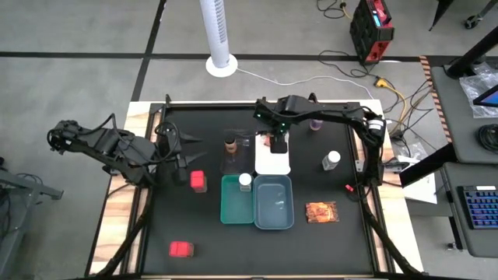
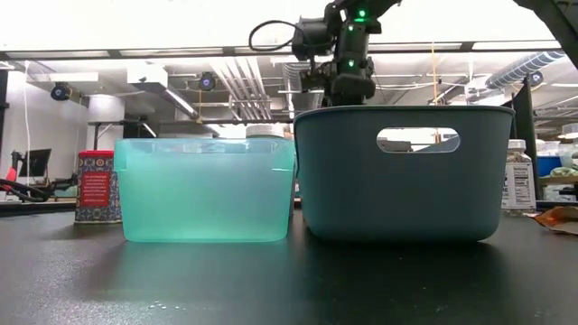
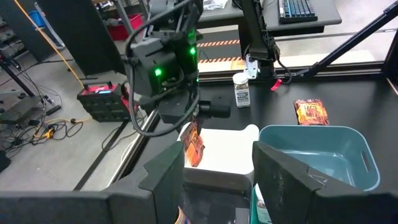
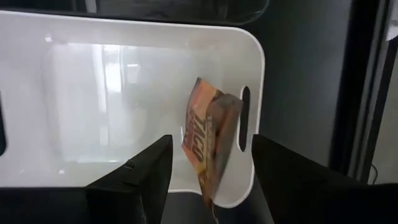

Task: Sort spices by type
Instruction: Put the top red seasoning can into the blue bin

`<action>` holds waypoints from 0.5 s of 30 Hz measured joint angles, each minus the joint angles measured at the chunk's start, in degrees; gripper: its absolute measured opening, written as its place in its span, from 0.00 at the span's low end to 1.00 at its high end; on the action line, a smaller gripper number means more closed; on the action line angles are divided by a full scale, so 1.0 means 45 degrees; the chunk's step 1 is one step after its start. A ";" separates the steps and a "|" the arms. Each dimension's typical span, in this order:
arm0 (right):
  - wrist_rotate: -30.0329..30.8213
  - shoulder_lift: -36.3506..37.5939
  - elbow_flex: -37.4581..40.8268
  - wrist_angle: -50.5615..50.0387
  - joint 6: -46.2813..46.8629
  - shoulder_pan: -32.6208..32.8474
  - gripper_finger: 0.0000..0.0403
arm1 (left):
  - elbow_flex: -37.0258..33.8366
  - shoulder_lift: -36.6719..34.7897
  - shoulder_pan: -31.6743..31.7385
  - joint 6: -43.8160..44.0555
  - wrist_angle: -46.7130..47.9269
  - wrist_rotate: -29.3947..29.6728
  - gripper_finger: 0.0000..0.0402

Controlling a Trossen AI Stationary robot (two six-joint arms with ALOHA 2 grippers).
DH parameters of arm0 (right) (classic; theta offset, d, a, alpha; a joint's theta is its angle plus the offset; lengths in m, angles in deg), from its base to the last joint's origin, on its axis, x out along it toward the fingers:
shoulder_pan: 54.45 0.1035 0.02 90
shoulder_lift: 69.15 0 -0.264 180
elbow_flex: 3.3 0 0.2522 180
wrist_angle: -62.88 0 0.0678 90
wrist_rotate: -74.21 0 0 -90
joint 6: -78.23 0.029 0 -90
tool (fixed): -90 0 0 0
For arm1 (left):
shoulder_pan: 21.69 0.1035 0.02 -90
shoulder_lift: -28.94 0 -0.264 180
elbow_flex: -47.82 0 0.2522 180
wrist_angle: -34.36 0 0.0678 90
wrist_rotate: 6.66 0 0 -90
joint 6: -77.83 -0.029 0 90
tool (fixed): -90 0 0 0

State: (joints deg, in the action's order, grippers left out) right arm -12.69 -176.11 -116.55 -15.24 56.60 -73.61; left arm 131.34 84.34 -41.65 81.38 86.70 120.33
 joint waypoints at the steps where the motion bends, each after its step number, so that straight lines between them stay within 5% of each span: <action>1: 0.0015 0.0000 -0.0196 -0.0180 -0.0004 0.0000 0.53 | 0.0000 0.0000 -0.0002 0.0000 0.0002 0.0000 0.43; 10: 0.0245 0.0271 -0.2387 -0.2948 0.0822 0.0000 0.52 | -0.0005 0.0000 -0.0002 0.0413 0.0084 -0.0014 0.43; 15: 0.0231 0.1274 -0.2169 -0.3631 0.1925 0.0002 0.48 | -0.0005 0.0000 -0.0002 0.1191 0.0518 -0.0047 0.43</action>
State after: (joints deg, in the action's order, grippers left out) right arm -11.65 -170.38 -126.31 -31.58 65.26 -73.60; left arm 131.32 84.34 -41.65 86.74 89.03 120.12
